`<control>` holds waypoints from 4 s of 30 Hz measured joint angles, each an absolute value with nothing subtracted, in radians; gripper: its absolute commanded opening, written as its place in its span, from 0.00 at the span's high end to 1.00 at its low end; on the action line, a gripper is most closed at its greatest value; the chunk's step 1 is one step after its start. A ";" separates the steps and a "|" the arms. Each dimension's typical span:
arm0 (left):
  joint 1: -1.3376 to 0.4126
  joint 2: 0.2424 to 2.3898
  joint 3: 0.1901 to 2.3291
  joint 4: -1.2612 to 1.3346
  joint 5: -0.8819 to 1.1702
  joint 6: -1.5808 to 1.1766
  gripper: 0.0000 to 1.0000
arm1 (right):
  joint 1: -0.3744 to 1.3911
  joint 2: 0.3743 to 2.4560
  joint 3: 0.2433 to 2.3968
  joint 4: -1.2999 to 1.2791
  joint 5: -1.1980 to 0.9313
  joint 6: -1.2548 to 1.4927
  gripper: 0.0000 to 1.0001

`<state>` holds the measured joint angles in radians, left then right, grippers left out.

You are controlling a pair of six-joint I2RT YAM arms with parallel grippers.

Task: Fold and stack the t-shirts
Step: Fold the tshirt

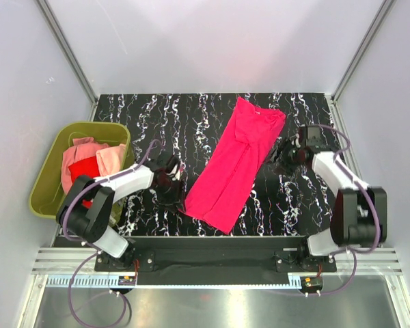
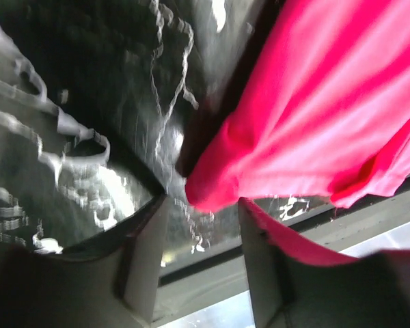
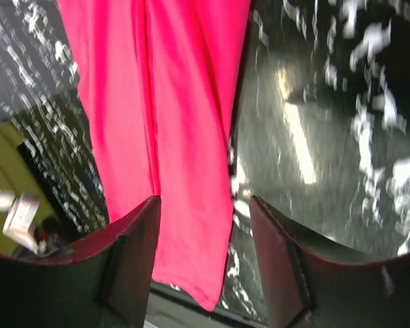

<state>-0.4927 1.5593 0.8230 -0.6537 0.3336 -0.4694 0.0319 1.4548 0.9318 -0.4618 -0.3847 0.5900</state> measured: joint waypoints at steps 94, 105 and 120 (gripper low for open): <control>-0.910 1.280 0.660 -0.475 0.100 -0.936 0.44 | 0.247 2.458 2.078 -0.619 -0.232 0.499 0.65; -0.880 1.396 0.977 -0.535 -0.018 -0.758 0.46 | 0.271 2.761 2.592 -0.677 -0.277 0.495 0.61; -0.933 1.465 0.987 -0.338 0.196 -0.746 0.54 | 0.273 2.268 2.228 -0.685 -0.297 0.475 0.45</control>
<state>-0.9329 1.4651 0.9871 -0.3378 0.1963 -0.7456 0.2726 2.2684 2.2276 -0.6853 -0.2974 0.4747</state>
